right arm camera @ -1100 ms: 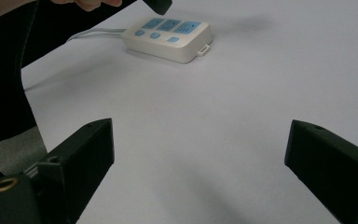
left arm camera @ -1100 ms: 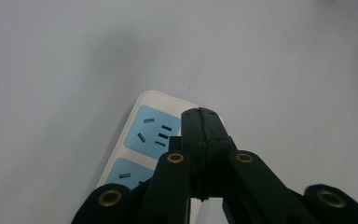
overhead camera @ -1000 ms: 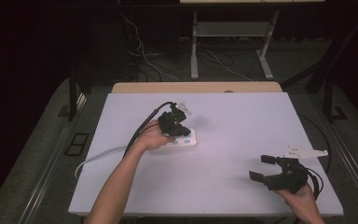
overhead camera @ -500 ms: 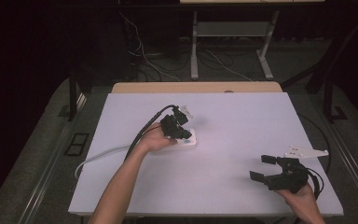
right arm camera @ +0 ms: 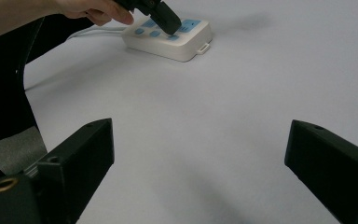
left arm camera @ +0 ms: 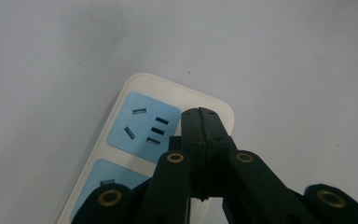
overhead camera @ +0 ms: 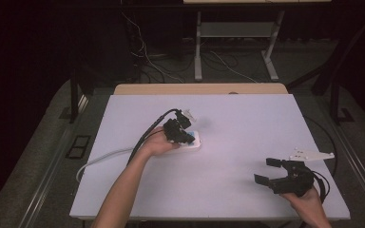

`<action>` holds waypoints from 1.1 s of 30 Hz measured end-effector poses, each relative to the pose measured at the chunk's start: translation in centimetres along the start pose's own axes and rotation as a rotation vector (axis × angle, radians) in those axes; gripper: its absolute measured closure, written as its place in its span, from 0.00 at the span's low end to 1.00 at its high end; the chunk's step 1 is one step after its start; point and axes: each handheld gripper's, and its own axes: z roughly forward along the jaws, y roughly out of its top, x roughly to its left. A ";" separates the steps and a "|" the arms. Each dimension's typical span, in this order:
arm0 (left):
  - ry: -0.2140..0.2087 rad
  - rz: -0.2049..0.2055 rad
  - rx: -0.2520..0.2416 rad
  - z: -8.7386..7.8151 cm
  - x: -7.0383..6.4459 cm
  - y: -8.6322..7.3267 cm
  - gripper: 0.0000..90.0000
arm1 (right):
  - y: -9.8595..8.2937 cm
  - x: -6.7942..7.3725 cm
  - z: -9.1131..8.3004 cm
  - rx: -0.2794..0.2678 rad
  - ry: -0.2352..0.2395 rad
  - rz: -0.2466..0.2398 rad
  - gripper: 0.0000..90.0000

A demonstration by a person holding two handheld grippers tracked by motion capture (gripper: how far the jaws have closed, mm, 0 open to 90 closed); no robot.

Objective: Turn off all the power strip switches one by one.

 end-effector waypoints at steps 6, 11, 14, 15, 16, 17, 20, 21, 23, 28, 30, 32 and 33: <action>0.002 0.009 0.006 0.2 -0.2 0.0 0.99 | 0.0 0.0 0.0 -0.001 0.001 0.000 0.09; 0.000 0.004 0.001 0.2 -0.1 0.0 0.99 | 0.0 0.0 0.0 0.001 0.001 0.000 0.09; 0.006 0.019 0.004 0.2 -0.2 0.0 1.00 | 0.0 0.0 0.0 0.001 0.000 0.000 0.09; 0.009 0.023 0.004 0.2 -0.3 0.0 1.00 | 0.0 0.0 0.0 0.001 0.000 0.000 0.09; 0.009 0.025 0.004 0.2 -0.3 0.0 1.00 | 0.0 0.0 0.0 0.001 0.000 -0.001 0.09; 0.008 0.022 0.002 0.2 -0.3 0.0 1.00 | 0.0 0.0 0.0 0.002 0.000 -0.002 0.09; 0.005 0.020 0.002 0.2 -0.3 -0.1 1.00 | 0.0 0.0 0.0 0.001 0.001 -0.004 0.09; 0.003 0.018 0.001 0.2 -0.2 -0.1 1.00 | 0.0 0.1 0.0 0.001 0.001 -0.002 0.09; 0.000 0.013 0.001 0.2 -0.1 -0.1 1.00 | 0.0 0.1 -0.1 -0.001 0.001 -0.001 0.09; 0.000 -0.011 -0.009 0.2 -0.1 -0.2 1.00 | 0.0 0.0 -0.2 -0.005 0.000 -0.001 0.09; -0.007 -0.030 -0.024 0.2 0.0 -0.4 1.00 | 0.0 0.0 -0.3 -0.005 0.000 -0.001 0.09; -0.014 -0.050 -0.037 0.3 0.1 -0.6 1.00 | -0.1 0.0 -0.4 -0.009 -0.002 0.002 0.09; -0.017 -0.057 -0.043 0.3 0.1 -0.7 1.00 | -0.1 0.0 -0.5 -0.012 -0.002 0.002 0.09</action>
